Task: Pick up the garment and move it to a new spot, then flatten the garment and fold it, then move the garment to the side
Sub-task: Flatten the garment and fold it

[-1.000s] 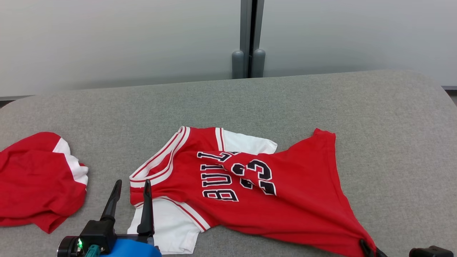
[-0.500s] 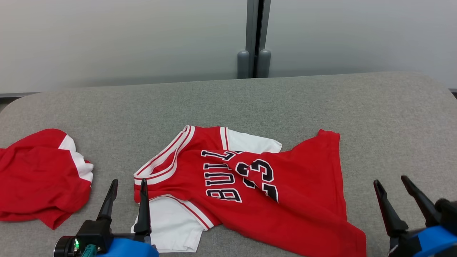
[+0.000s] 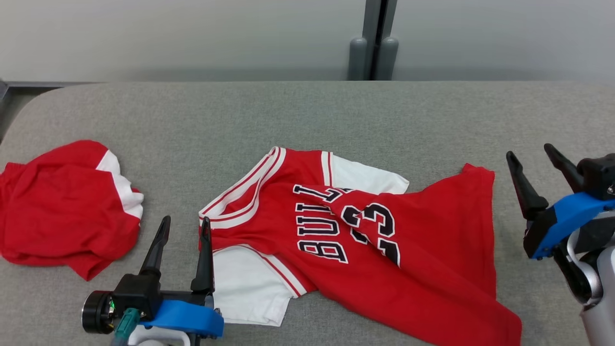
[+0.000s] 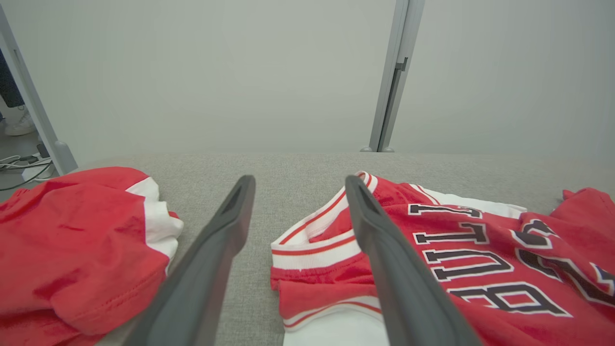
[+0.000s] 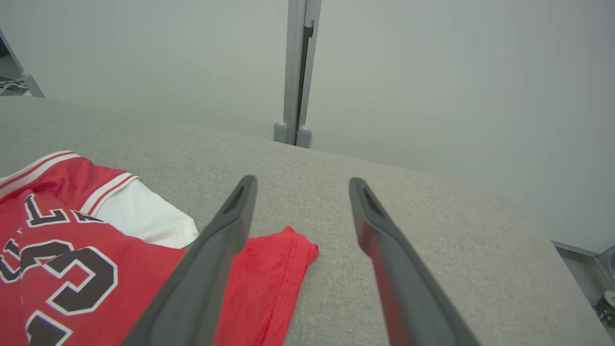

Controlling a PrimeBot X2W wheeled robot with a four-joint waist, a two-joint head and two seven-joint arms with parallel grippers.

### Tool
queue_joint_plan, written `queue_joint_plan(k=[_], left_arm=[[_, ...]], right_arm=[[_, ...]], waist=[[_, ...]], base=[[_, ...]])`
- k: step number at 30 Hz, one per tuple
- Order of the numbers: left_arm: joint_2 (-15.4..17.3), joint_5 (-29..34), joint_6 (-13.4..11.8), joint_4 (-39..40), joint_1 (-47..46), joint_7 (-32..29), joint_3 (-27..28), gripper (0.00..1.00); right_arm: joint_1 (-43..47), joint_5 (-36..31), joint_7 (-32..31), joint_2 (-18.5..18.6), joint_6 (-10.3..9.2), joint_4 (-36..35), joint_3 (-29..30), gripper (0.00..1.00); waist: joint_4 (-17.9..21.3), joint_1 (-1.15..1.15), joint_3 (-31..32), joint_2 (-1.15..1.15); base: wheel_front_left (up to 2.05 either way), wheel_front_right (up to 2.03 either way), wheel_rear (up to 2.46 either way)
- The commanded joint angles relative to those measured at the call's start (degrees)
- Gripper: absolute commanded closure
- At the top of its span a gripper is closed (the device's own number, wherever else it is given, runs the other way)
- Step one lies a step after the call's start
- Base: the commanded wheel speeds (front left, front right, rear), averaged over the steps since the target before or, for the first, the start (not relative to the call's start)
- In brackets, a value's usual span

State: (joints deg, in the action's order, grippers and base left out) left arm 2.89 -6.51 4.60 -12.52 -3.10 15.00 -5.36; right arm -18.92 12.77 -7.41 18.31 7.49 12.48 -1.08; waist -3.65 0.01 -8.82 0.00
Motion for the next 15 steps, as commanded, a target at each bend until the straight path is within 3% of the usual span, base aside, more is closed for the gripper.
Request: queue_joint_plan(k=[1, 8, 15], left_arm=[[-0.02, -0.34, -0.06, 0.22, -1.16, 0.27, -0.21, 0.0], [-0.03, -1.09, -0.78, 0.29, -3.41, 0.28, -2.26, 0.0], [-0.02, -1.54, -1.4, 0.47, -4.43, 0.27, -3.38, 0.0]], right_arm=[[-1.25, 0.1, -0.28, 0.65, 0.01, 1.16, 0.0, 0.0], [-7.33, 0.57, -1.59, 3.41, 0.01, 12.59, -2.02, 0.0], [-10.72, 1.95, -2.53, 3.28, 0.01, 22.89, -2.66, 0.0]], waist=[[-1.46, -0.01, -1.46, 0.0], [-4.84, -0.01, -4.91, 0.0], [-6.33, -0.01, -6.55, 0.0]], base=[[0.0, 0.0, 0.0], [0.0, 0.0, 0.0], [0.0, 0.0, 0.0]])
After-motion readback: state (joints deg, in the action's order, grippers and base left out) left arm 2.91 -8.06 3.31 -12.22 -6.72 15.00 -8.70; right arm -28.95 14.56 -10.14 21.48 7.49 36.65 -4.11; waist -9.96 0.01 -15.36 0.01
